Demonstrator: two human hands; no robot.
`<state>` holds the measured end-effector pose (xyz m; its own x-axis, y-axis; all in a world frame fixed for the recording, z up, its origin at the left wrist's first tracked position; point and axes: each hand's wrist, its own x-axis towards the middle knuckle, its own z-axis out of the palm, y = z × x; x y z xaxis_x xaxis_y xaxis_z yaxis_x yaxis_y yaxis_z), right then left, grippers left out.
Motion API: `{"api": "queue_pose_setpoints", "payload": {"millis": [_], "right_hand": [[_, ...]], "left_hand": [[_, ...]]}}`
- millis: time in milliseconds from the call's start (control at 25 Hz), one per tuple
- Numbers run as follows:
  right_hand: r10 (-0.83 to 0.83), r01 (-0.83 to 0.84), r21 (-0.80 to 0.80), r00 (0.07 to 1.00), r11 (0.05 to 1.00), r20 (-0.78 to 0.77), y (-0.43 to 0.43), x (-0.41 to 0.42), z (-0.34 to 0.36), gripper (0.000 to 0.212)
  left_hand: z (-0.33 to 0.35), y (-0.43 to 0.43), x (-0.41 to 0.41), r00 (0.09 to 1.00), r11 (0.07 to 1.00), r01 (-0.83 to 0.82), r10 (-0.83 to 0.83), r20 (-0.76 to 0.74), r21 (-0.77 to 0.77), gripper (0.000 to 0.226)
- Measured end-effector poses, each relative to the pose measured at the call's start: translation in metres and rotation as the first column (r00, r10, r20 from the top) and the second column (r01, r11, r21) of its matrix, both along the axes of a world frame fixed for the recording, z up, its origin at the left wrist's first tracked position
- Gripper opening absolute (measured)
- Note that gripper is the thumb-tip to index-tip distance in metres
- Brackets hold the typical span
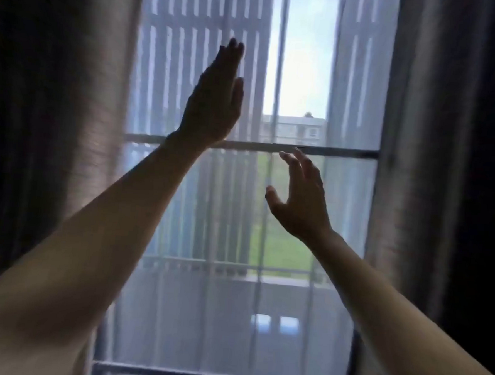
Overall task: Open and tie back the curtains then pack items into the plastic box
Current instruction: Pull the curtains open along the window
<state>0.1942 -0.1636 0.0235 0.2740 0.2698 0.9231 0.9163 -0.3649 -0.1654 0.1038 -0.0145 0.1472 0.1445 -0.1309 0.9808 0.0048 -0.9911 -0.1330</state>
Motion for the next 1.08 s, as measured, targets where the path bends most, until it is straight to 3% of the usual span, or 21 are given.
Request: {"api": "queue_pose_setpoints", "payload": {"millis": [160,360,480,600,640,720,800,840,960,1080], "right_hand": [[-0.272,0.273,-0.031,0.962,0.962,0.026,-0.107,0.030,-0.035,0.061],[-0.486,0.488,0.036,0.873,0.872,-0.052,-0.183,0.061,-0.078,0.053],[-0.535,0.547,0.061,0.832,0.835,-0.147,-0.197,0.081,-0.093,0.057],[-0.469,0.520,0.081,0.819,0.850,-0.332,-0.213,0.114,-0.098,0.055],[-0.507,0.561,0.086,0.795,0.823,-0.333,-0.221,0.124,-0.098,0.050],[-0.701,0.727,0.125,0.685,0.675,-0.197,-0.237,0.147,-0.100,0.040],[-0.847,0.852,0.214,0.511,0.478,-0.144,-0.255,0.171,-0.102,0.044],[-0.863,0.862,0.268,0.479,0.429,-0.158,-0.264,0.181,-0.102,0.051],[-0.835,0.849,0.367,0.485,0.380,-0.259,-0.294,0.207,-0.104,0.074],[-0.747,0.819,0.365,0.563,0.443,-0.353,-0.330,0.219,-0.104,0.084]], "left_hand": [[-0.041,-0.073,0.063,0.971,0.974,0.219,-0.223,-0.084,-0.061,0.053],[-0.092,-0.160,0.131,0.872,0.899,0.416,-0.437,-0.218,-0.137,0.055],[-0.106,-0.195,0.169,0.795,0.844,0.491,-0.535,-0.285,-0.215,0.056],[-0.110,-0.229,0.219,0.743,0.813,0.534,-0.583,-0.329,-0.233,0.061],[-0.109,-0.241,0.234,0.725,0.800,0.554,-0.600,-0.339,-0.230,0.061],[-0.105,-0.268,0.261,0.673,0.755,0.612,-0.653,-0.348,-0.234,0.062],[-0.097,-0.298,0.286,0.604,0.690,0.686,-0.717,-0.347,-0.231,0.063],[-0.093,-0.314,0.296,0.578,0.665,0.710,-0.738,-0.349,-0.231,0.064],[-0.085,-0.363,0.322,0.469,0.569,0.784,-0.805,-0.363,-0.249,0.065],[-0.075,-0.411,0.340,0.412,0.498,0.834,-0.849,-0.332,-0.239,0.067]]}}
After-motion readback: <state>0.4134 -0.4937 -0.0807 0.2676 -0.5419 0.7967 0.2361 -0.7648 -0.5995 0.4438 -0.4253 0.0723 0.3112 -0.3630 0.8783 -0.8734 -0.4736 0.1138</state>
